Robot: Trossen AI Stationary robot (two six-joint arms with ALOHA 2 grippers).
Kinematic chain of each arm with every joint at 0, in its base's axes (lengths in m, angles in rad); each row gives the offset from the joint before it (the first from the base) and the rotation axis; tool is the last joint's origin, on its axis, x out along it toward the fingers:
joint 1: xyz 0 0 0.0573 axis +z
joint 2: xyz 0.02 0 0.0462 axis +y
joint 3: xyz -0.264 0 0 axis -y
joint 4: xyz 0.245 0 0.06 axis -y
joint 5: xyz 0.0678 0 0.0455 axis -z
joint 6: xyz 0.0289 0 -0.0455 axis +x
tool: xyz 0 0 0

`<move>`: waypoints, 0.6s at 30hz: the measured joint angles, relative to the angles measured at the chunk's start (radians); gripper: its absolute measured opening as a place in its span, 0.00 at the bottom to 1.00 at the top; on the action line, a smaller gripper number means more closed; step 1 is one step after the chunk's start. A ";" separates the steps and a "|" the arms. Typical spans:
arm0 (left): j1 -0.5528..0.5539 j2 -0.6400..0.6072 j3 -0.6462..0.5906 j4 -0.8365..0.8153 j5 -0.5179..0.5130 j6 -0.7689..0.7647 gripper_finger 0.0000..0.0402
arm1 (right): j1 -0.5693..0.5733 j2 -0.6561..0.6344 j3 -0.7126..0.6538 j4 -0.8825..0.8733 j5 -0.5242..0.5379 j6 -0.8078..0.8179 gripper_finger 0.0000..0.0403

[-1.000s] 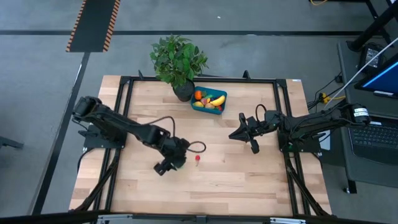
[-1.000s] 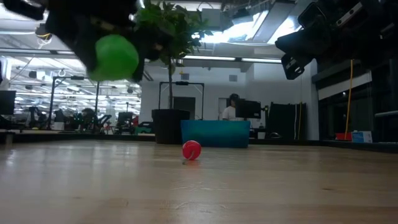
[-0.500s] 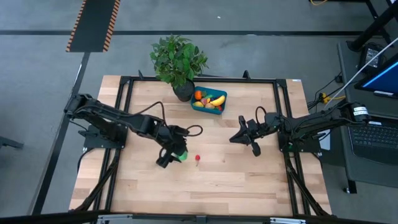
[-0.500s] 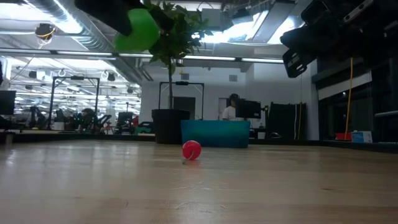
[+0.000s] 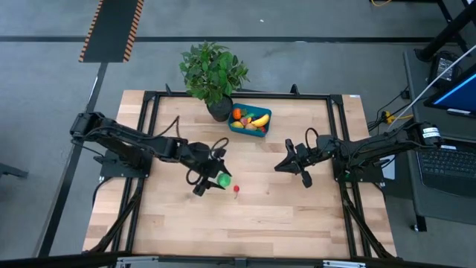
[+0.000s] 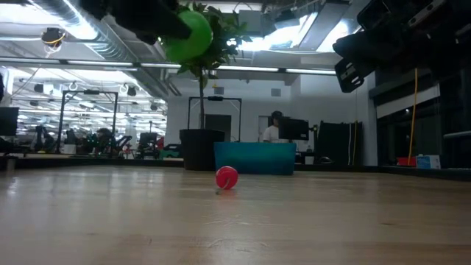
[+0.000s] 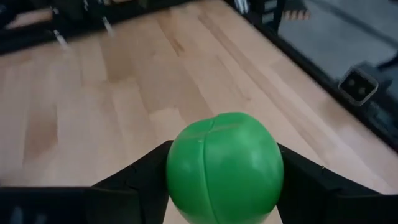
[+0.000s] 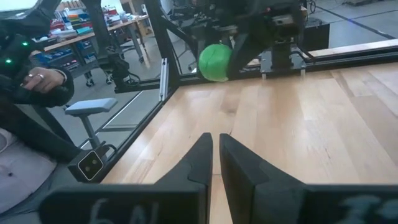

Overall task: Pick and placing Produce into tupperware
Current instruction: Put the green avocado into the blue container

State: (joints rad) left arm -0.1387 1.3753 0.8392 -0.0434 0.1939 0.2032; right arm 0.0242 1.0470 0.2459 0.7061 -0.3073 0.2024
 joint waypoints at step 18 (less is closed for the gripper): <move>0.001 -0.119 -0.489 0.870 -0.133 -0.119 0.55 | 0.000 0.000 0.001 -0.023 0.000 -0.005 0.08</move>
State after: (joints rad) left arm -0.1375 1.2565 0.3498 0.8269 0.0610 0.0843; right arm 0.0238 1.0470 0.2466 0.6834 -0.3073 0.1978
